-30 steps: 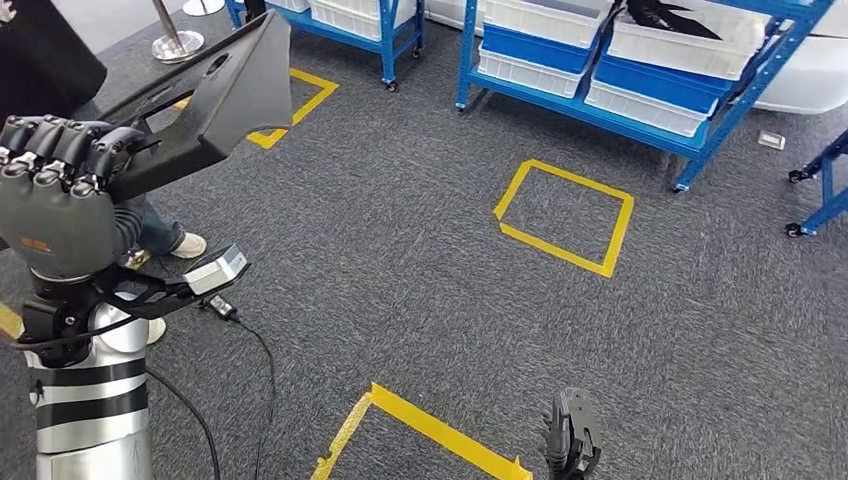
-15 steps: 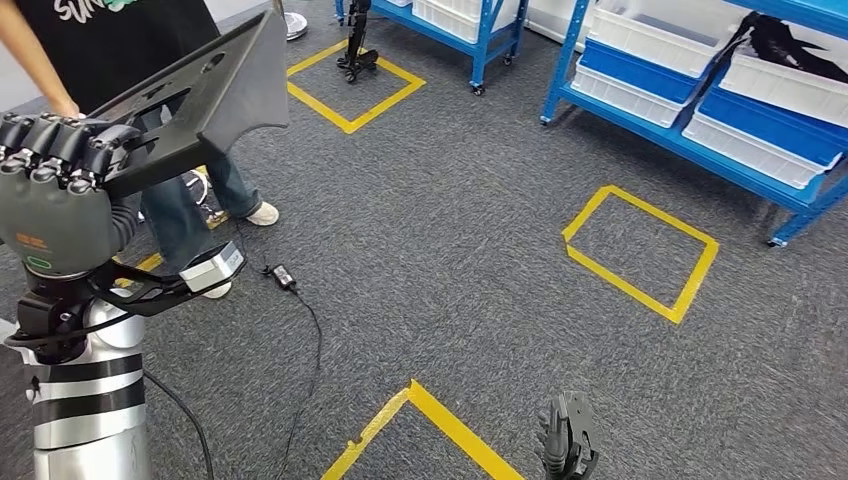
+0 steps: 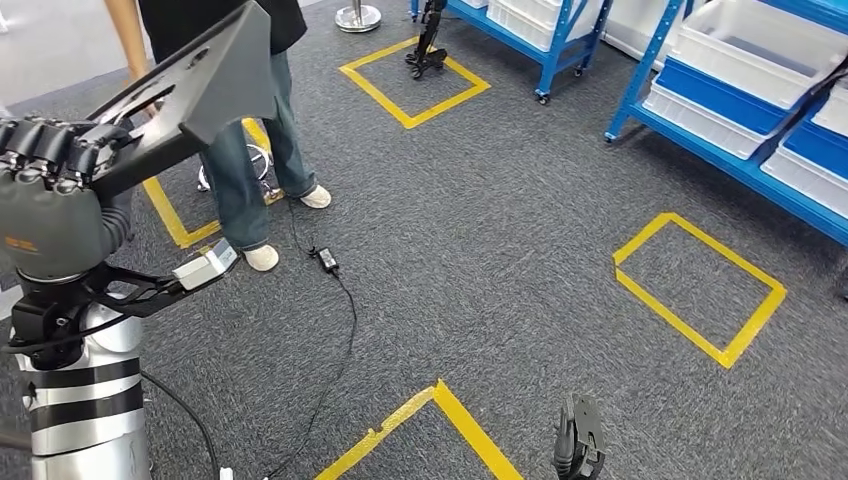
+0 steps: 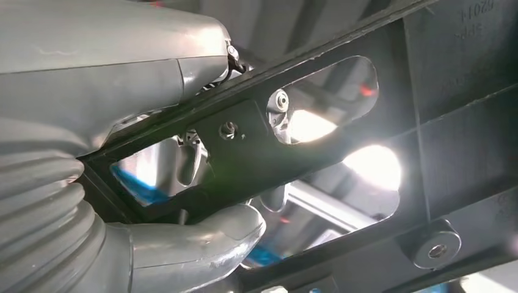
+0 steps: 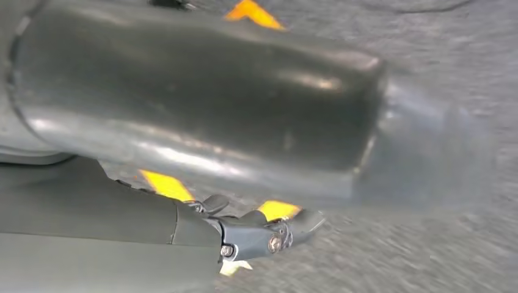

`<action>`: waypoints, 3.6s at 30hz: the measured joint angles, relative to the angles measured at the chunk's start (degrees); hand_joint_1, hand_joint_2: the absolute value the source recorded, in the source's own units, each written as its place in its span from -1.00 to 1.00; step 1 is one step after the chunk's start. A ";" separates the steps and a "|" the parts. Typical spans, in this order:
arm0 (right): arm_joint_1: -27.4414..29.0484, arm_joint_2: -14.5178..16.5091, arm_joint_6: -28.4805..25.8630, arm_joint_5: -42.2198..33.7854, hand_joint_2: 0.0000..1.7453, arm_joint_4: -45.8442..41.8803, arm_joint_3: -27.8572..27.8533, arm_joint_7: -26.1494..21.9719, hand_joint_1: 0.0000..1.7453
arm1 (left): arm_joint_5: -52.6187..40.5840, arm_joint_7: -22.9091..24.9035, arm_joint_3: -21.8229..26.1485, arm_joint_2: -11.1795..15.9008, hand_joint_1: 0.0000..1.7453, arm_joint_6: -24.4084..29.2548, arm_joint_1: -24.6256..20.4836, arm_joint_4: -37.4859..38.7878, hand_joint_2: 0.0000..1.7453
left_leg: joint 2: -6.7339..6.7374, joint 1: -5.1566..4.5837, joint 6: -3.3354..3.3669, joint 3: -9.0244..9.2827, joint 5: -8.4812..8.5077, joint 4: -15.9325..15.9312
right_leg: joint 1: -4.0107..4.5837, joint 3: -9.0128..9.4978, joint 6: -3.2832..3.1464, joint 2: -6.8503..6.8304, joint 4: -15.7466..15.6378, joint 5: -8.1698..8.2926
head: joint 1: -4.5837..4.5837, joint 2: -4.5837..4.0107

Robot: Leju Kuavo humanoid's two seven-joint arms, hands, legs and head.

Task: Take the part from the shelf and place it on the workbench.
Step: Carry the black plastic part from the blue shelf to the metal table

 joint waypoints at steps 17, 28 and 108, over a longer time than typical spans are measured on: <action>4.49 0.84 8.19 -4.49 -1.00 11.83 -2.13 12.86 -1.00 | -0.08 2.71 -7.41 -1.23 1.00 -0.03 -4.49 4.13 1.00 | -12.51 -0.32 1.96 -1.43 2.17 -0.91 | -0.38 -1.82 0.53 10.49 0.82 0.52 | 0.57 0.00; 5.35 1.09 8.06 -4.25 -1.00 13.52 -2.54 13.26 -1.00 | 0.61 1.56 -7.90 -1.85 1.00 -0.02 -4.31 5.12 1.00 | -2.99 0.11 0.12 -3.92 -3.26 8.55 | -0.34 -1.74 -0.91 1.91 0.21 1.53 | 0.01 0.00; 4.60 -0.63 6.47 1.78 -1.00 14.16 1.49 12.21 -1.00 | 1.72 -2.32 -5.49 -4.58 1.00 -0.01 -5.43 6.87 1.00 | -11.95 -0.26 3.11 0.28 0.37 -0.92 | -1.79 -1.87 2.68 11.52 0.39 1.01 | 0.69 0.00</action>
